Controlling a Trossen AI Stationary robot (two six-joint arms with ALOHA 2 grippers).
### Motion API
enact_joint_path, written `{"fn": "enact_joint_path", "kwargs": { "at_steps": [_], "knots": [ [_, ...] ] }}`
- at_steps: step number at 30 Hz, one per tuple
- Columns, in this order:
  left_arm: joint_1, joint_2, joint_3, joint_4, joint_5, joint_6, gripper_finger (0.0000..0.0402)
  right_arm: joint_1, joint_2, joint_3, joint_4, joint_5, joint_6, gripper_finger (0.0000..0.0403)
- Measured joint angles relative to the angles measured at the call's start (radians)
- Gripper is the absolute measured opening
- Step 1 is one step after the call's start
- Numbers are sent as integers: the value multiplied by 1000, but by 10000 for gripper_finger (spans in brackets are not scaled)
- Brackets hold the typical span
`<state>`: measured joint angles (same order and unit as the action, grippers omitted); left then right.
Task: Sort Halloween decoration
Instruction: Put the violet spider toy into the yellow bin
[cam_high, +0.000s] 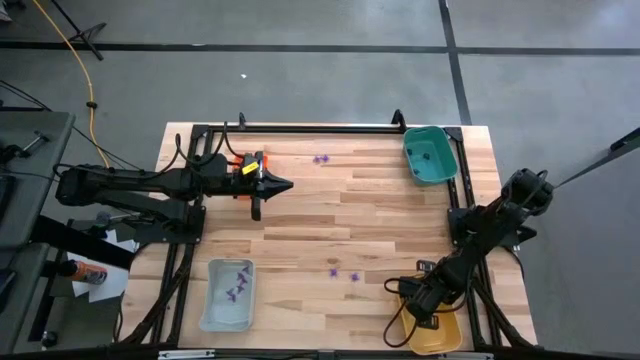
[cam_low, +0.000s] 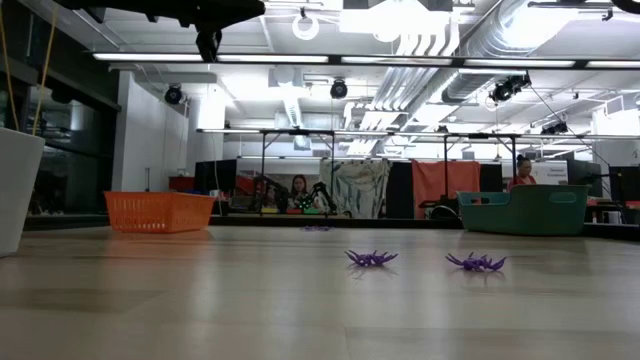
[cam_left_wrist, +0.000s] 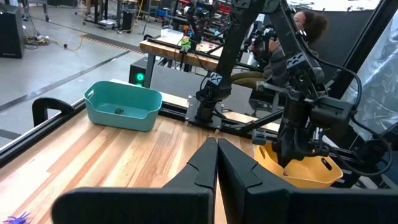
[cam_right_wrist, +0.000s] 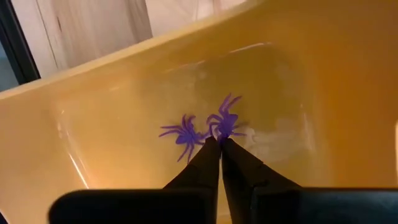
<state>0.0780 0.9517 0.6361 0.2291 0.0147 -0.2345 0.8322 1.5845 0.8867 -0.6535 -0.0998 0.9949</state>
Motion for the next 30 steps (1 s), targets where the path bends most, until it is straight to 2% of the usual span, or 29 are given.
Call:
{"fn": "enact_joint_path", "kwargs": {
  "at_steps": [3, 9, 11, 13, 16, 18, 20, 24, 26, 28, 30],
  "knots": [
    [0, 0, 0, 0, 0, 0, 0, 0, 0, 0, -1, -2, -2, 39],
    [0, 0, 0, 0, 0, 0, 0, 0, -1, 21, -36, -17, -14, 131],
    [0, 0, 0, 0, 0, 0, 0, 0, -12, 53, -81, -51, -56, 155],
    [0, 0, 0, 0, 0, 0, 0, 0, -38, 89, -131, -77, -84, 169],
    [0, 0, 0, -1, 0, 0, 0, 0, -97, 140, -170, -61, -98, 175],
    [0, 0, 0, -1, 0, 0, 0, 0, -144, 167, -173, -4, -110, 176],
    [0, 0, 0, -1, 0, 0, 0, -15, -186, 185, -183, 107, -119, 176],
    [0, 0, 0, -1, 0, -34, 0, -112, -239, 209, -178, 445, -129, 176],
    [0, 0, 0, -1, 0, -63, 0, -190, -249, 209, -142, 572, -168, 176],
    [0, 0, 0, 0, 0, -91, 0, -281, -251, 209, -58, 634, -265, 173],
    [0, -4, -1, -1, 5, -104, 0, -369, -249, 209, 65, 638, -409, 163]
  ]
}}
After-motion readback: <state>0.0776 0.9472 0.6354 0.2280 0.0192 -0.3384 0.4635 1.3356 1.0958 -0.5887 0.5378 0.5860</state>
